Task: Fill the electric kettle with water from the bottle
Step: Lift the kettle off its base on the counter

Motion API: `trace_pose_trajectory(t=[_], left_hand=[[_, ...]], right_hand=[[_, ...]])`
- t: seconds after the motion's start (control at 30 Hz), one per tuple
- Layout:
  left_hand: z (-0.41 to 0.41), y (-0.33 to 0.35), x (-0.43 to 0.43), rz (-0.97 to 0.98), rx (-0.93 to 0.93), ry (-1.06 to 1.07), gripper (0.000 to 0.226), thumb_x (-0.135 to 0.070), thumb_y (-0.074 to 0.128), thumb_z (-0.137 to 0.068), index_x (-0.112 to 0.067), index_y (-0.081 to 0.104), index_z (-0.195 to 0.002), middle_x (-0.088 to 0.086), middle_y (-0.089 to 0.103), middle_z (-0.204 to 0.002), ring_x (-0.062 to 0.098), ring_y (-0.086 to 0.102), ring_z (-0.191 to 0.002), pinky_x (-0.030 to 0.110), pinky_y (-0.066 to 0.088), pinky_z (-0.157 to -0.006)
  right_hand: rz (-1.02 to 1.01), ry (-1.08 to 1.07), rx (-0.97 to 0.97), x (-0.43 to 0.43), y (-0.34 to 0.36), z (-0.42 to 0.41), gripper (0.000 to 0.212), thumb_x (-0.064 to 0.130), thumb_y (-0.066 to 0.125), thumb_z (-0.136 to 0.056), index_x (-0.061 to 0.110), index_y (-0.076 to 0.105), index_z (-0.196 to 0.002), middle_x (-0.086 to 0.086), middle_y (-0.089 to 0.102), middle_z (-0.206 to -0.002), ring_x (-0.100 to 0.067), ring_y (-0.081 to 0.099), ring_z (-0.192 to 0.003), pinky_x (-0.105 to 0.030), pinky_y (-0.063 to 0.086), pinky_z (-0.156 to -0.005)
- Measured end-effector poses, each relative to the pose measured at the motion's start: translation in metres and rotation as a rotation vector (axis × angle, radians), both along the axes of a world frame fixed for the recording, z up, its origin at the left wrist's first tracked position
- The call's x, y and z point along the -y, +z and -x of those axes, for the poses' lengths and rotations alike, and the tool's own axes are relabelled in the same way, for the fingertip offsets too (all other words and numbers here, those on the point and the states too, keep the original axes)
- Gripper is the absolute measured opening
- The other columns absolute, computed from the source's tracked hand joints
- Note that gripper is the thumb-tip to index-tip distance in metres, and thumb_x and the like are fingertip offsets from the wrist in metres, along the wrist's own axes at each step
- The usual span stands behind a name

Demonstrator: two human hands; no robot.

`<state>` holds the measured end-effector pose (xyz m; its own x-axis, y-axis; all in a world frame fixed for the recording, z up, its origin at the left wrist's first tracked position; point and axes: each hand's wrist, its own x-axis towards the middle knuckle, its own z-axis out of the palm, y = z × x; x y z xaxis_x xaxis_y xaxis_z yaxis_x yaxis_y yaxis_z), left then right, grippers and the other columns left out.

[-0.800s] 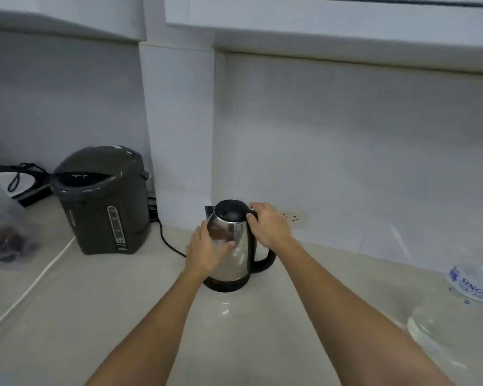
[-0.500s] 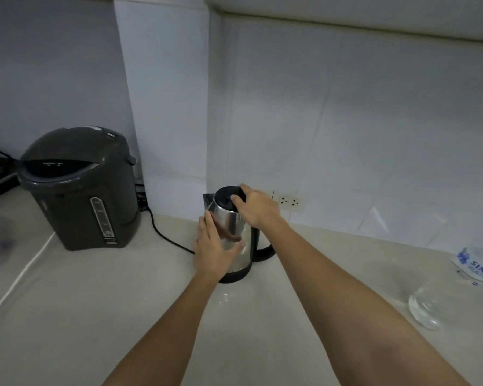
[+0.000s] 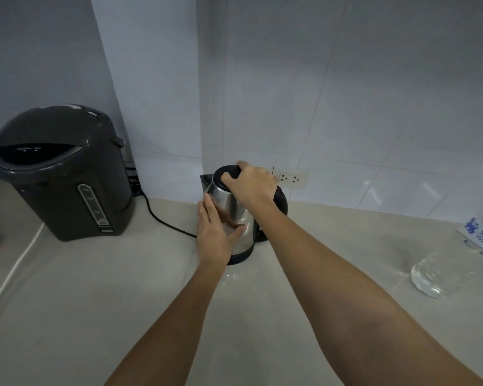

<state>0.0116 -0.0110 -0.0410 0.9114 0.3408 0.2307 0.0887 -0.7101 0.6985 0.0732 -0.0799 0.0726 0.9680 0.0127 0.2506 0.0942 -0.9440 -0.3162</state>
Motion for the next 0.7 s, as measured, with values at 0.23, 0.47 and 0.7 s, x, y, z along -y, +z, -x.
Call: trace_pose_trajectory(t=[0.23,0.47,0.7], left_hand=[[0.001,-0.001,0.001,-0.035,0.022,0.014,0.119,-0.056,0.069,-0.076,-0.012,-0.01,-0.153,0.01,0.003,-0.162,0.022,0.008,-0.15,0.032,0.031,-0.114],[0.003,0.001,-0.001,-0.04,0.041,0.024,0.119,-0.055,0.073,-0.072,-0.014,-0.003,-0.154,0.014,0.017,-0.159,0.029,0.029,-0.143,0.037,0.037,-0.111],[0.002,-0.002,-0.021,0.063,0.039,0.03,0.12,-0.056,0.083,-0.058,-0.009,0.023,-0.15,0.009,0.036,-0.142,0.026,0.039,-0.13,0.034,0.037,-0.108]], right_hand=[[0.006,0.043,0.024,0.0,0.004,-0.004,0.045,0.042,0.037,-0.089,0.01,0.052,-0.117,-0.014,0.067,-0.086,-0.035,0.062,-0.083,-0.037,0.047,-0.069],[-0.451,0.1,-0.045,0.023,0.02,-0.002,0.039,0.039,0.036,-0.092,0.016,0.044,-0.122,-0.011,0.064,-0.09,-0.032,0.059,-0.086,-0.035,0.04,-0.072],[-1.041,0.021,-0.006,0.057,-0.007,0.012,0.042,0.045,0.026,-0.09,0.025,0.05,-0.118,-0.003,0.065,-0.104,-0.025,0.061,-0.105,-0.046,0.05,-0.095]])
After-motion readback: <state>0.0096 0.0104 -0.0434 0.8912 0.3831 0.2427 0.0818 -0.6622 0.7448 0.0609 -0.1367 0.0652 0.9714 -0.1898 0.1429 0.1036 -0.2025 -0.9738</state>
